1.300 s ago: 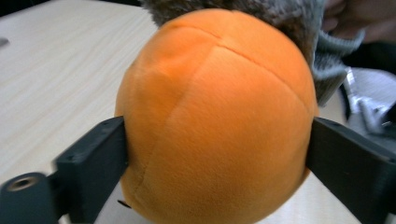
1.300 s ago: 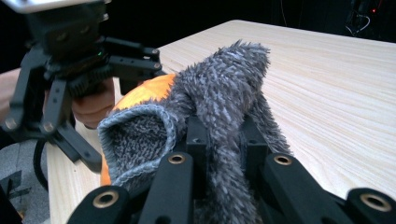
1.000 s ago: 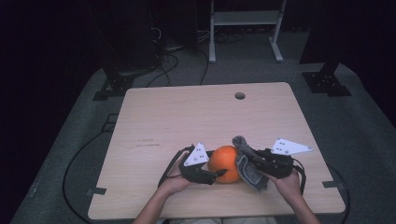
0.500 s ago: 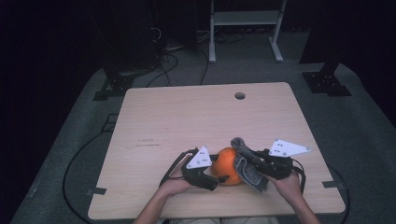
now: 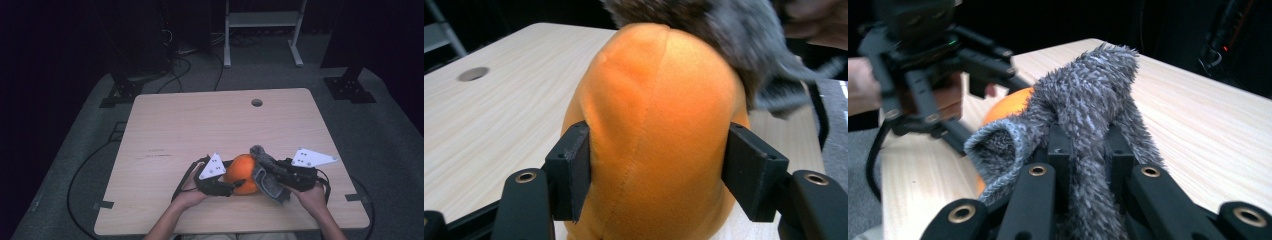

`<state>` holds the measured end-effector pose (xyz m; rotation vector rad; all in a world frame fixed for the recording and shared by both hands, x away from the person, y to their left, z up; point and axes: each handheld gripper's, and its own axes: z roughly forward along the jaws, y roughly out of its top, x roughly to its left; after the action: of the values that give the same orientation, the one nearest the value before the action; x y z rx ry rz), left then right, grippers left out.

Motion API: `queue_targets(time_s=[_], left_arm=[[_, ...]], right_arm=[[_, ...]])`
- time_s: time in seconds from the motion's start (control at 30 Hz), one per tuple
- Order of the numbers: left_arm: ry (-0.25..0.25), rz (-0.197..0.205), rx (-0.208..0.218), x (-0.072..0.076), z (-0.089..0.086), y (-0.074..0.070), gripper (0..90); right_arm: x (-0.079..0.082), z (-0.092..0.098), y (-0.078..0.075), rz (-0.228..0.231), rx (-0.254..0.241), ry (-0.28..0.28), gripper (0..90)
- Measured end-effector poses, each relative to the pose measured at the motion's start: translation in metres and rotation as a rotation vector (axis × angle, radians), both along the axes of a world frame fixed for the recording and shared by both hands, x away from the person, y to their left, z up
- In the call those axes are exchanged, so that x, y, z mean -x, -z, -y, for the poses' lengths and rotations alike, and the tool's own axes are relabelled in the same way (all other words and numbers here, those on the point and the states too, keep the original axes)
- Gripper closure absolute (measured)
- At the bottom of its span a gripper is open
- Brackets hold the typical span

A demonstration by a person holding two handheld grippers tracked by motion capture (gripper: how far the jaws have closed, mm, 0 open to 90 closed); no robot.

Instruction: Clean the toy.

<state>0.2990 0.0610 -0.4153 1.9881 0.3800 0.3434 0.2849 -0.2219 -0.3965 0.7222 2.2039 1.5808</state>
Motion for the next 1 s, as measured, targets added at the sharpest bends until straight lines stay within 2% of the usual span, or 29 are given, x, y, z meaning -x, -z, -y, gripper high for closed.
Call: queue_targets(time_s=[0.03, 0.07, 0.1, 0.2, 0.27, 0.43, 0.5, 0.6, 0.73, 0.83, 0.9, 0.93, 1.0], left_arm=[[-0.011, 0.005, -0.02, 0.001, 0.0, -0.002, 34.6], [-0.017, 0.009, -0.047, 0.001, 0.0, -0.001, 34.8], [-0.017, 0.009, -0.057, 0.002, 0.002, 0.001, 34.9], [0.026, 0.035, -0.101, 0.008, 0.012, 0.006, 35.7], [0.033, 0.052, -0.118, 0.012, 0.015, 0.007, 36.0], [0.057, 0.058, -0.117, 0.013, 0.017, 0.011, 36.5], [0.061, 0.049, -0.11, 0.012, 0.017, 0.012, 36.4], [0.057, 0.038, -0.099, 0.009, 0.015, 0.012, 36.4], [0.033, 0.007, -0.067, 0.005, 0.01, 0.014, 35.3], [0.036, 0.012, -0.07, 0.005, 0.01, 0.014, 34.3], [0.041, 0.022, -0.07, 0.005, 0.01, 0.015, 31.9], [0.05, 0.022, -0.062, 0.004, 0.008, 0.015, 21.8], [0.052, 0.015, -0.06, 0.001, 0.007, 0.016, 14.5]], right_arm=[[0.002, -0.005, -0.002, 0.013, 0.011, -0.01, 78.1], [0.007, -0.017, -0.004, 0.026, 0.024, -0.043, 78.2], [0.009, -0.022, -0.005, 0.027, 0.023, -0.062, 78.2], [0.014, -0.039, -0.009, 0.044, 0.052, -0.113, 78.1], [0.014, -0.043, -0.01, 0.068, 0.083, -0.101, 78.2], [0.004, -0.025, -0.008, 0.042, 0.064, -0.042, 78.2], [0.0, -0.017, -0.004, 0.025, 0.049, -0.017, 78.2], [-0.002, -0.006, 0.002, 0.007, 0.053, 0.014, 78.1], [0.0, 0.001, 0.006, 0.0, 0.076, 0.027, 78.1], [0.005, -0.001, 0.007, 0.012, 0.096, 0.016, 78.1], [0.006, -0.001, 0.007, 0.016, 0.1, 0.014, 78.1], [0.005, -0.001, 0.007, 0.011, 0.096, 0.005, 78.1], [0.003, 0.001, 0.008, 0.004, 0.089, -0.001, 78.1]])
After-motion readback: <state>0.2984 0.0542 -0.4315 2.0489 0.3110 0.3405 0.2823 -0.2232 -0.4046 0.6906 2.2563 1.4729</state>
